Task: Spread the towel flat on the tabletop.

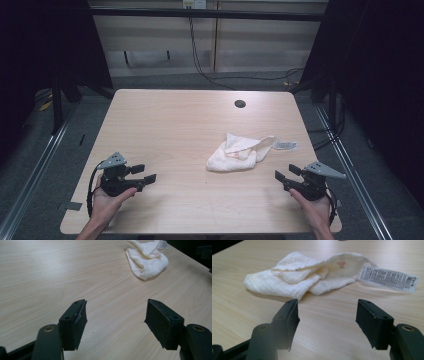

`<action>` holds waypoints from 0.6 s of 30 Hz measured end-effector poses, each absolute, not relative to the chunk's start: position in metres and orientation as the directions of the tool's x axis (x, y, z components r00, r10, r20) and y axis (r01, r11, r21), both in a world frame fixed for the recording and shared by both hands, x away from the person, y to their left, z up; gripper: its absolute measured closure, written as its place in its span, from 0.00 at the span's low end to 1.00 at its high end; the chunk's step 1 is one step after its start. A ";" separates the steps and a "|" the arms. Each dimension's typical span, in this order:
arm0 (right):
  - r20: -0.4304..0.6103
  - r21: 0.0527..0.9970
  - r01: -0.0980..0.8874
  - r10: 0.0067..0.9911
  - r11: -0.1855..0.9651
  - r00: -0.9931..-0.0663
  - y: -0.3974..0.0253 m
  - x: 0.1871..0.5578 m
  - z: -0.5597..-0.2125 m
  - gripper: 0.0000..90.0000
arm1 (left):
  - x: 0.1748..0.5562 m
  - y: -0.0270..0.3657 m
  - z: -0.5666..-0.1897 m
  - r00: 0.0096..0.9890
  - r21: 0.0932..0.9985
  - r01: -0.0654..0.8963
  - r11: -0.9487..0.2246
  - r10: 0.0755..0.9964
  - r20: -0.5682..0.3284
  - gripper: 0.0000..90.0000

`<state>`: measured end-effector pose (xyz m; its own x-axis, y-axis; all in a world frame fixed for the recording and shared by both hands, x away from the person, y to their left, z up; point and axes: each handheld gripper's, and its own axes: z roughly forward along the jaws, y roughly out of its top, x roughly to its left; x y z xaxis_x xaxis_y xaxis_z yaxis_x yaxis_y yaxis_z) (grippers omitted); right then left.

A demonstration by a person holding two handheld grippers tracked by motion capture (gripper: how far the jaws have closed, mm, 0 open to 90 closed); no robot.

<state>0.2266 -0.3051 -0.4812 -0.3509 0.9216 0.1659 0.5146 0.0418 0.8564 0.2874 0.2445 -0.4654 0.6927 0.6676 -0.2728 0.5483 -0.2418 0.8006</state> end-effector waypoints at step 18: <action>0.203 0.816 0.571 0.882 0.087 -0.426 -0.300 0.232 -0.477 0.43 | 0.290 0.244 -0.466 0.688 0.798 0.546 -0.254 0.679 -0.255 0.36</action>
